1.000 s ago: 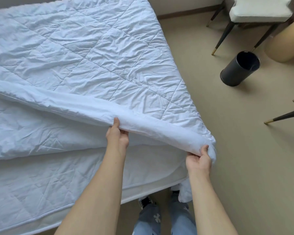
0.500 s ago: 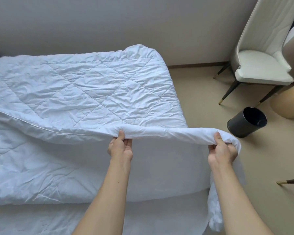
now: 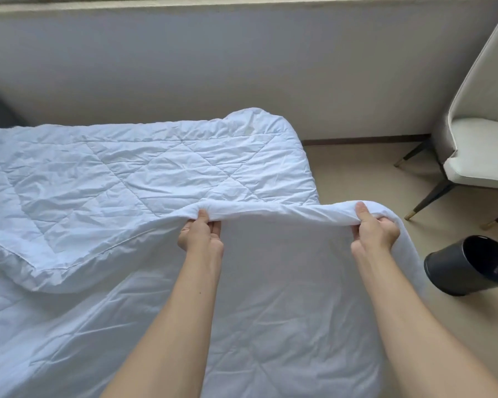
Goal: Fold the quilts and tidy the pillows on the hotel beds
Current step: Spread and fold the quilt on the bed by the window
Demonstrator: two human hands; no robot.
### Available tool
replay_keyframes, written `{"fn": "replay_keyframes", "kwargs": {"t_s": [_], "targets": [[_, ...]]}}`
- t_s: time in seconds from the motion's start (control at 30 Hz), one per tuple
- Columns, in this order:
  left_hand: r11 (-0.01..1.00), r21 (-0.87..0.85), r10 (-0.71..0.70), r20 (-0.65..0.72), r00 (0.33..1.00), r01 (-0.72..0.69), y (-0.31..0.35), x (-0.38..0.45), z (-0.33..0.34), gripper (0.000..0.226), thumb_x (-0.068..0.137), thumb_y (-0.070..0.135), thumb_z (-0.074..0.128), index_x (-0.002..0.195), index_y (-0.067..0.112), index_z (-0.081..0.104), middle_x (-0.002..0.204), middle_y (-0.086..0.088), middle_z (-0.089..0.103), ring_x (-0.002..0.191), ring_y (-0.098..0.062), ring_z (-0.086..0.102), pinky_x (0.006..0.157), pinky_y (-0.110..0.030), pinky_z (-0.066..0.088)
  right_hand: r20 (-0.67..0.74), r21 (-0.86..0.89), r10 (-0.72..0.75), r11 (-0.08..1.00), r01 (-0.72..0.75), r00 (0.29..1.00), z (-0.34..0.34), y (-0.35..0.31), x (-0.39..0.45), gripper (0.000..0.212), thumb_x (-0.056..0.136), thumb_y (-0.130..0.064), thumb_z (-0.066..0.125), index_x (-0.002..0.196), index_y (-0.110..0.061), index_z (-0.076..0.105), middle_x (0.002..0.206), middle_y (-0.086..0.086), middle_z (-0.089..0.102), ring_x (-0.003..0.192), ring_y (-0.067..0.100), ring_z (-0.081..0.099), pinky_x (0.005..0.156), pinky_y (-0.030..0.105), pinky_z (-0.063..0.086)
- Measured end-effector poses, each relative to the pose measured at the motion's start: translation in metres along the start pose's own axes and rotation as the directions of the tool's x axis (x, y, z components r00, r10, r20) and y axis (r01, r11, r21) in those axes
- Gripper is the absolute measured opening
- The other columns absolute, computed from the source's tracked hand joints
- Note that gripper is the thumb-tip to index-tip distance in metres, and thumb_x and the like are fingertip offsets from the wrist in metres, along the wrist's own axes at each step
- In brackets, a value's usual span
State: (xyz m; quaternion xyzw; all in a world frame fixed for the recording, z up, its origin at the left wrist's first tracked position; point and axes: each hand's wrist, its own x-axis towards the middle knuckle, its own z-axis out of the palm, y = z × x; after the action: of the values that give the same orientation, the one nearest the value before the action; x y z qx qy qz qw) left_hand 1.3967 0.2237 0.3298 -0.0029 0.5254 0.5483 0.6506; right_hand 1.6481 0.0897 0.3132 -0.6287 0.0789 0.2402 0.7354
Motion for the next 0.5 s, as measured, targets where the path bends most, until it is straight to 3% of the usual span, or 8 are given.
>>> {"fn": "replay_keyframes", "kwargs": {"t_s": [0.13,0.2,0.27,0.3,0.33,0.37,0.43,0.5], "targets": [[0.999,0.021,0.034,-0.006,0.999,-0.034,-0.020,0.049,0.048,0.027,0.092,-0.011,0.063,0.078,0.008,0.051,0.079,-0.009,0.062,0.072,-0.018,0.064,0.084,-0.042,0.058,-0.023,0.017,-0.018,1.000,0.019,1.000,0.050,0.013,0.060,0.040,0.091,-0.003,0.072,0.067,-0.016,0.043,0.074,-0.004,0.049,0.072,0.015,0.055,0.070,0.029,0.053],[0.995,0.075,0.067,0.045,0.997,-0.070,-0.038,0.083,0.061,0.026,0.094,-0.008,0.062,0.077,0.009,0.051,0.080,-0.010,0.061,0.074,-0.020,0.063,0.084,-0.040,0.057,0.041,0.067,-0.027,0.997,0.024,0.999,0.071,0.031,0.083,0.031,0.097,-0.002,0.063,0.072,-0.013,0.048,0.077,-0.002,0.049,0.075,0.012,0.053,0.082,0.031,0.051],[0.915,0.353,0.134,0.185,0.973,-0.194,-0.062,0.125,0.059,0.015,0.097,0.003,0.062,0.084,0.009,0.061,0.089,-0.013,0.065,0.086,-0.023,0.063,0.083,-0.032,0.053,0.185,-0.145,-0.028,0.988,0.056,0.982,0.091,0.063,0.097,0.006,0.099,-0.018,0.058,0.100,-0.012,0.060,0.093,-0.003,0.052,0.087,0.011,0.051,0.100,0.036,0.043],[0.790,0.561,0.114,0.263,0.958,-0.248,-0.078,0.149,0.048,0.009,0.100,0.013,0.061,0.099,0.009,0.068,0.106,-0.015,0.068,0.103,-0.026,0.063,0.090,-0.030,0.050,0.269,-0.375,-0.008,0.920,0.112,0.963,0.100,0.086,0.100,0.034,0.100,-0.028,0.056,0.131,-0.014,0.056,0.114,-0.004,0.053,0.104,0.012,0.050,0.113,0.039,0.036],[0.594,0.746,0.081,0.316,0.945,-0.300,-0.098,0.175,0.031,0.029,0.102,0.027,0.057,0.124,0.009,0.065,0.132,-0.016,0.062,0.126,-0.028,0.055,0.103,-0.034,0.042,0.372,-0.599,0.040,0.773,0.207,0.928,0.103,0.118,0.103,0.056,0.102,-0.036,0.052,0.154,-0.019,0.037,0.139,-0.005,0.046,0.126,0.015,0.044,0.120,0.039,0.027],[0.300,0.870,0.103,0.379,0.920,-0.392,-0.121,0.199,0.008,0.049,0.103,0.041,0.050,0.145,0.014,0.051,0.155,-0.013,0.045,0.144,-0.029,0.038,0.114,-0.039,0.030,0.458,-0.741,0.072,0.582,0.335,0.886,0.106,0.151,0.101,0.068,0.103,-0.045,0.045,0.162,-0.022,0.019,0.160,-0.003,0.031,0.146,0.019,0.031,0.124,0.043,0.018],[-0.241,0.774,0.174,0.628,0.758,-0.586,-0.157,0.225,-0.030,0.068,0.101,0.053,0.038,0.159,0.019,0.030,0.166,-0.010,0.023,0.153,-0.033,0.023,0.122,-0.048,0.017,0.587,-0.794,-0.001,0.192,0.577,0.809,0.105,0.223,0.099,0.077,0.098,-0.063,0.029,0.163,-0.026,0.011,0.172,-0.001,0.007,0.157,0.030,0.008,0.124,0.055,0.010],[-0.445,0.639,0.212,0.755,0.620,-0.627,-0.182,0.243,-0.045,0.073,0.097,0.051,0.041,0.159,0.015,0.027,0.166,-0.013,0.024,0.152,-0.035,0.025,0.123,-0.050,0.019,0.647,-0.758,-0.187,-0.052,0.650,0.739,0.103,0.274,0.106,0.075,0.100,-0.062,0.030,0.162,-0.021,0.021,0.170,0.006,0.016,0.156,0.040,0.014,0.121,0.061,0.015]]}}
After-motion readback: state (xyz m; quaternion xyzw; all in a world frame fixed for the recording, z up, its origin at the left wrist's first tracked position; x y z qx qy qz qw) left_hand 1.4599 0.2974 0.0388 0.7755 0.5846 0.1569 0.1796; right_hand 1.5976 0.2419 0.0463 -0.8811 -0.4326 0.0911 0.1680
